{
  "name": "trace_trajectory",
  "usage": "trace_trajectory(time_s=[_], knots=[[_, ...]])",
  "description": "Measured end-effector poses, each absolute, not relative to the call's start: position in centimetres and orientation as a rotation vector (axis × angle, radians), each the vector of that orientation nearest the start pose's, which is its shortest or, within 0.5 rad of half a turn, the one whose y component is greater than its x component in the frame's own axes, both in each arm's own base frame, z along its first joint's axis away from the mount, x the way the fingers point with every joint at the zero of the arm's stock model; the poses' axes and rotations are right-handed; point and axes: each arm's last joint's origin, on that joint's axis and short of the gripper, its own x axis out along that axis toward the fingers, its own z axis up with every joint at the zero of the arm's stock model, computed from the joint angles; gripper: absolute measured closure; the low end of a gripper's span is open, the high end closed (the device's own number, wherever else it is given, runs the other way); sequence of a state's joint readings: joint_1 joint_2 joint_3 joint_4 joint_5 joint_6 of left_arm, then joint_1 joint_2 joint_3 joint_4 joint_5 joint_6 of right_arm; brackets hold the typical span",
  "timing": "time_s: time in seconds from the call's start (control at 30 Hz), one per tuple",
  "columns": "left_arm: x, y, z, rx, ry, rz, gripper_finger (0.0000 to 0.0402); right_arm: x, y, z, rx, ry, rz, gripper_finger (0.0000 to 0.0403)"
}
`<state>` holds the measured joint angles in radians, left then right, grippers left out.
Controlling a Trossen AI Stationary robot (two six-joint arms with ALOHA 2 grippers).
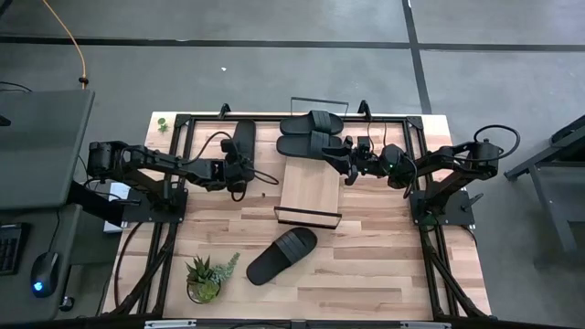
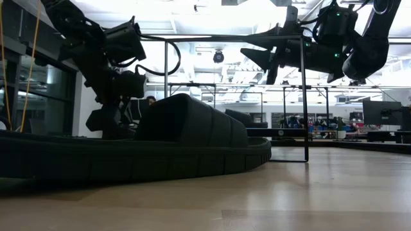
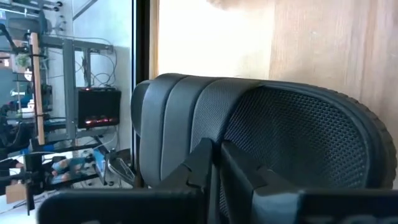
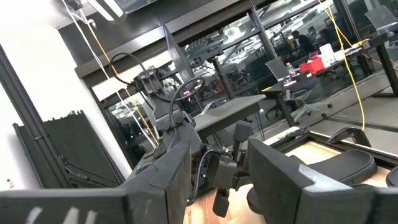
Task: Pick and place slides into the shelf
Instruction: Put the top black slide on the shelf
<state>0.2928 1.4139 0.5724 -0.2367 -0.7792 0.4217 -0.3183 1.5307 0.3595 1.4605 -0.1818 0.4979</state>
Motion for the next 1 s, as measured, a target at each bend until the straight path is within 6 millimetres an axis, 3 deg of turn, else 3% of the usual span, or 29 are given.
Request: trace_trajectory(time_s=[0.47, 1.0], knots=[[20.6, 8.3, 15.1, 0.67, 1.323, 0.801, 0.0399, 24.2, -7.6, 18.8, 0.513, -0.269, -0.056, 0.0254], [18.6, 3.0, 21.0, 0.829, 1.009, 0.915, 0.0401, 24.1, -8.0, 18.4, 0.61, -0.196, 0.02, 0.0254]])
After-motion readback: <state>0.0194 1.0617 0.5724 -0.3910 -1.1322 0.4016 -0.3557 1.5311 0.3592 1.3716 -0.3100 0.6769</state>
